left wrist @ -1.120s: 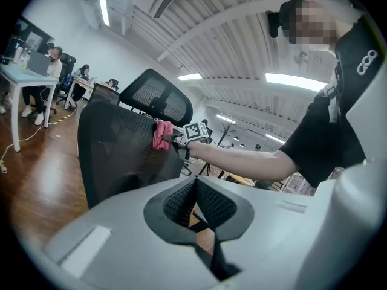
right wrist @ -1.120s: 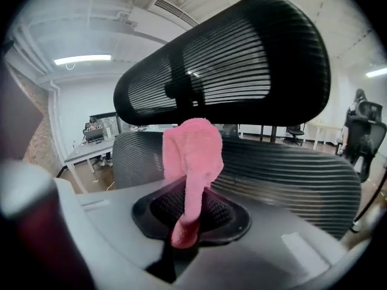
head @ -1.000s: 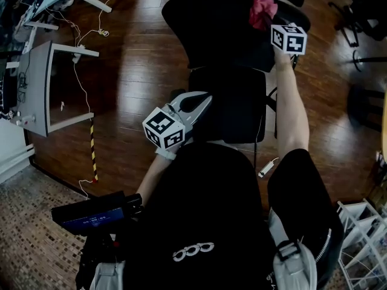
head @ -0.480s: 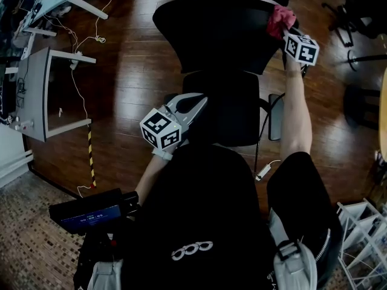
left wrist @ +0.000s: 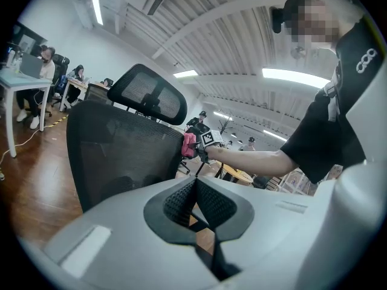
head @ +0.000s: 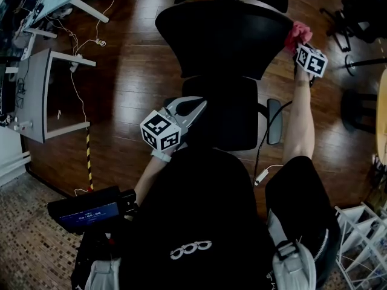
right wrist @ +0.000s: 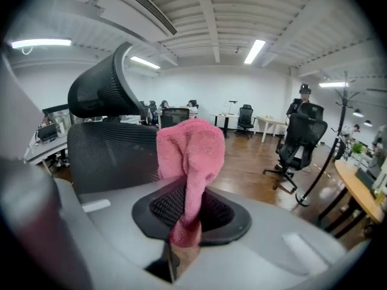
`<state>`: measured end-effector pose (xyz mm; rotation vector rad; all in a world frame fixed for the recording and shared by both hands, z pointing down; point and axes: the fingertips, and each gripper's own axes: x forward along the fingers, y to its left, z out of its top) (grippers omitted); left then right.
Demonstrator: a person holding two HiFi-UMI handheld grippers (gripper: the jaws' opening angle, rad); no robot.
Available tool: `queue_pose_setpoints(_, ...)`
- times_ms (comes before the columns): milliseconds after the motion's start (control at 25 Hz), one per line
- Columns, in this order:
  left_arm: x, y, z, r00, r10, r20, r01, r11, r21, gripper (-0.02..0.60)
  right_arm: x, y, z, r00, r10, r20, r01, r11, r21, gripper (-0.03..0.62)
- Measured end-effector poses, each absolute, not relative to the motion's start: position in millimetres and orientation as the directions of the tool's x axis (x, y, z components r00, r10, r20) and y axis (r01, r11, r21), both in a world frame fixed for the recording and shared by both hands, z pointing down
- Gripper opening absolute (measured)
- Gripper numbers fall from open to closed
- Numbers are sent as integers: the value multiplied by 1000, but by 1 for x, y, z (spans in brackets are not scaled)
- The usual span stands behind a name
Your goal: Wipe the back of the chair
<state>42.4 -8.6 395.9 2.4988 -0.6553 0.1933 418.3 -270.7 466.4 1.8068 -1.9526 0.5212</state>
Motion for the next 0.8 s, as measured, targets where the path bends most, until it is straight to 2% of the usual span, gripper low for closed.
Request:
queue_pose_setpoints(240, 33, -6, 399, 873, -408, 267, -487, -730, 480, -9, 453, -252, 474, 72, -810, 581, -997, -41, 67, 46)
queue_pose_setpoints(480, 15, -5, 397, 866, -424, 266, -500, -720, 482, -9, 392, -270, 486, 6, -798, 602, -990, 78, 113, 46)
queue_pose_setpoints(640, 0, -5, 399, 851, -453, 266, -524, -701, 483, -9, 369, -276, 489, 37, -796, 605, -986, 69, 151, 46)
queue_pose_setpoints(800, -18, -7, 402, 842, -471, 263, -538, -686, 491, -9, 343, -281, 494, -6, -791, 612, -980, 127, 154, 46)
